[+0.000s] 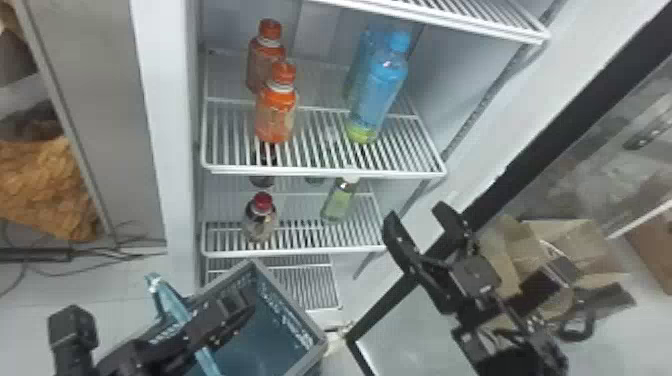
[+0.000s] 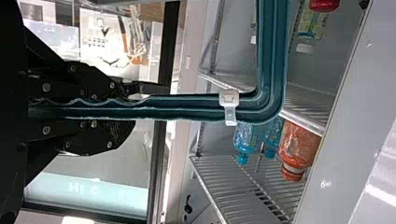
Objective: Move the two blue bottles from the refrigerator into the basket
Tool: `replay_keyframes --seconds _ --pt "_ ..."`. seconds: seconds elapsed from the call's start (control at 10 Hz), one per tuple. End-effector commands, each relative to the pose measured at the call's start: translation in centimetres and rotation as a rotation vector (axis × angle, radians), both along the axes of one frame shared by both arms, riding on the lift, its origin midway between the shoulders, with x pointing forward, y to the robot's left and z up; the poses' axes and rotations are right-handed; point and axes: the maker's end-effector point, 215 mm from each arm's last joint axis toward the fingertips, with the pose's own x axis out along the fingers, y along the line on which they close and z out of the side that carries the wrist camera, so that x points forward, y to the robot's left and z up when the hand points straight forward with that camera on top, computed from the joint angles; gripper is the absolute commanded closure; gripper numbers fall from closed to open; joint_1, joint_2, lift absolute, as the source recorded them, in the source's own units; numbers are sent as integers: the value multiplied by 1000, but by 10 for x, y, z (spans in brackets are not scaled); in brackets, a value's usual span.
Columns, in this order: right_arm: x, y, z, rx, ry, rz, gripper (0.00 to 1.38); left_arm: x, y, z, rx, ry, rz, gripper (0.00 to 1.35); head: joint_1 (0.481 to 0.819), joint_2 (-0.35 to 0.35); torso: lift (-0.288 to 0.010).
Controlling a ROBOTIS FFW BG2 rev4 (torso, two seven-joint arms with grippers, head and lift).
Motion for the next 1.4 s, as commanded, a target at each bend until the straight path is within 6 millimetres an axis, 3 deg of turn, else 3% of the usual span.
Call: replay_keyframes --seconds 0.0,1.0,1.3 --pt "19 7 6 11 -8 5 119 0 1 0 2 0 1 1202 695 -350 0" --pt "120 -7 25 31 6 -62 114 -2 0 0 3 -1 -12 1202 695 -350 0" --pt "155 10 25 42 18 -33 113 -2 0 0 2 -1 -11 1202 695 -350 0"
